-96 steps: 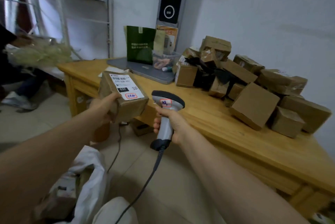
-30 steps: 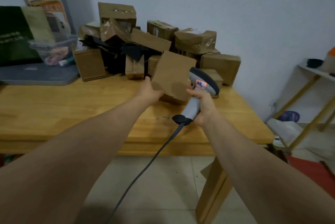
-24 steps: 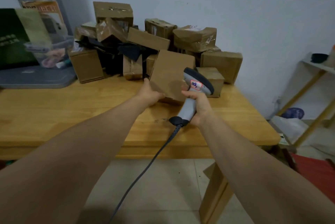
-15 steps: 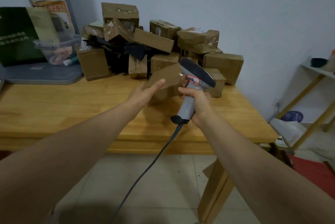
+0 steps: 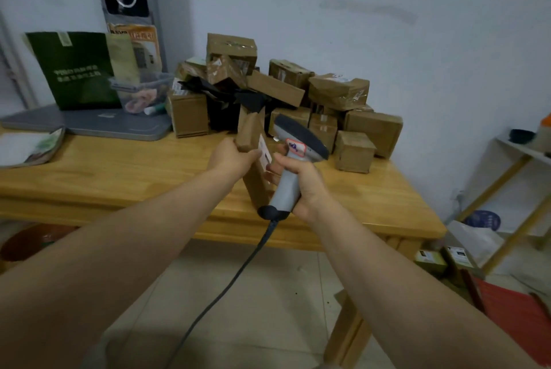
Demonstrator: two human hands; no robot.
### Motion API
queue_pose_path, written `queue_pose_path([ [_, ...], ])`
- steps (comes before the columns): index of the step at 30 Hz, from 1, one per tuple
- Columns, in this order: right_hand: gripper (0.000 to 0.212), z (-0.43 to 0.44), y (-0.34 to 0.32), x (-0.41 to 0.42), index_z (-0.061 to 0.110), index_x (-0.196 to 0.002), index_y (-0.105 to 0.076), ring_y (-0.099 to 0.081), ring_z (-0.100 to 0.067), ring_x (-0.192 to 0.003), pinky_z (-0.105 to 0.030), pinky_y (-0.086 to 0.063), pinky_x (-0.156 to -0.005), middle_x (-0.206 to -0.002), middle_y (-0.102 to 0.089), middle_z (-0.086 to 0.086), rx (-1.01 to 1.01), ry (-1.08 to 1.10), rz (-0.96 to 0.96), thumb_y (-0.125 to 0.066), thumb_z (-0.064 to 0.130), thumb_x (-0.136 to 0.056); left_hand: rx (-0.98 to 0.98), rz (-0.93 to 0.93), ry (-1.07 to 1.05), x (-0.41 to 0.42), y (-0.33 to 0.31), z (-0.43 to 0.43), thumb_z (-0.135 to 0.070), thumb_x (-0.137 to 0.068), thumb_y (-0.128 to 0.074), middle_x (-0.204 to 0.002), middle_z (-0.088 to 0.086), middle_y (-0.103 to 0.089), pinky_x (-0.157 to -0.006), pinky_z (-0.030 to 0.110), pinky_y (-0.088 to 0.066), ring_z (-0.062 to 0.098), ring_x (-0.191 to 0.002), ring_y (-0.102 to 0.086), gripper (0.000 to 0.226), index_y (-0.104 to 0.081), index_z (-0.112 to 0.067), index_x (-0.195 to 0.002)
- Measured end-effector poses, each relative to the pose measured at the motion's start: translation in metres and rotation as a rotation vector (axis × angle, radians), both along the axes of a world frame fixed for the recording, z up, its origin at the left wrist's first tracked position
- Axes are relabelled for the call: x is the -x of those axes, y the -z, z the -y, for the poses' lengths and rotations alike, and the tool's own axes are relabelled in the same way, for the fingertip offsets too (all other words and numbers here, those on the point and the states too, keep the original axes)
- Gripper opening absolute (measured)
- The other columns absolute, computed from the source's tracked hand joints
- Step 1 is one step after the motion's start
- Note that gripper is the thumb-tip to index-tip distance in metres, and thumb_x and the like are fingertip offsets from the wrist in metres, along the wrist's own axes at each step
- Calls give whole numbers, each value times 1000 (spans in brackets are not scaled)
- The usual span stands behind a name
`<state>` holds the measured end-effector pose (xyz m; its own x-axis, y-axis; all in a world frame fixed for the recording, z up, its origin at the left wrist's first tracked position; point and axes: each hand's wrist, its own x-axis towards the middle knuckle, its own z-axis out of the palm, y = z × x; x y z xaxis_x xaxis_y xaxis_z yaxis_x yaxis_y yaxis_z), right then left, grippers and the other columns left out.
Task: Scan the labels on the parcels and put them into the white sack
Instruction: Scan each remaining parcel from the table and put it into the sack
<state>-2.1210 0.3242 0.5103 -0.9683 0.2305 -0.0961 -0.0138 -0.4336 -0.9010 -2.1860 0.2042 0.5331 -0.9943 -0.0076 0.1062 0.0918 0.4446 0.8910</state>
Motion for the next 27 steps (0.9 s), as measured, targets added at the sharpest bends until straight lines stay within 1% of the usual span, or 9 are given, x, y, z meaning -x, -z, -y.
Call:
queue_pose_path([
  [2, 39, -3, 2, -6, 10, -115, -64, -67, -29, -99, -42, -55, -86, -108, -71, -11, -20, 26, 25, -76, 15, -78, -103, 123, -62, 5, -2, 8, -25, -88, -66, -112, 10, -61, -82, 39, -55, 24, -92, -60, 34, -53, -11, -116],
  [4, 39, -10, 0, -12, 8, -114, -65, -70, -27, -93, -46, -56, -86, -103, -73, -13, -50, -6, 43, -76, 18, -78, -284, 256, -70, 10, -6, 21, -14, -86, -67, -114, 14, -61, -73, 37, -55, 26, -97, -61, 38, -50, -7, -120],
  [7, 26, -18, 0, -23, 7, -100, -66, -69, -24, -65, -40, -59, -66, -77, -71, -14, -84, -86, 58, -74, 23, -82, -376, 329, -17, 12, -8, 43, -6, -86, -66, -115, 15, -63, -61, 31, -50, 25, -96, -62, 44, -49, -6, -126],
  [9, 22, -18, 1, -27, 9, -93, -62, -59, -20, -48, -32, -53, -53, -63, -65, -11, -123, -75, 77, -74, 24, -83, -416, 327, -11, 12, -8, 54, -3, -85, -68, -116, 15, -63, -65, 31, -52, 25, -99, -63, 48, -48, -5, -128],
  [13, 19, -5, 0, -27, 8, -85, -55, -45, -17, -39, -26, -43, -44, -54, -55, -8, -168, -65, 102, -72, 15, -83, -555, 301, -27, 11, -8, 78, 0, -85, -66, -116, 14, -64, -77, 32, -53, 22, -99, -63, 42, -52, -3, -125],
  [18, 17, 18, -2, -27, 9, -77, -53, -43, -13, -37, -23, -41, -42, -55, -52, -6, -132, -146, 145, -69, 4, -80, -657, 217, -37, 7, -5, 101, 1, -85, -66, -117, 12, -64, -83, 30, -53, 21, -100, -64, 42, -52, -5, -125],
  [21, 17, 32, -7, -26, 10, -75, -53, -43, -12, -37, -23, -42, -42, -56, -52, -4, -71, -189, 165, -67, 3, -80, -713, 161, -65, 6, -3, 108, 1, -86, -65, -117, 11, -63, -89, 31, -52, 19, -101, -63, 28, -53, -11, -108],
  [23, 16, 40, -10, -26, 10, -75, -53, -44, -11, -37, -22, -43, -43, -56, -52, -3, -52, -209, 169, -67, 4, -80, -738, 132, -95, 4, -3, 111, 1, -87, -65, -115, 10, -63, -92, 32, -51, 18, -101, -63, 24, -51, -15, -97],
  [27, 15, 50, -16, -26, 10, -76, -54, -44, -11, -37, -22, -44, -42, -55, -53, -3, -46, -220, 170, -67, 4, -81, -749, 97, -140, 2, 1, 116, 0, -86, -66, -111, 8, -63, -93, 32, -52, 18, -101, -62, 27, -53, -15, -104],
])
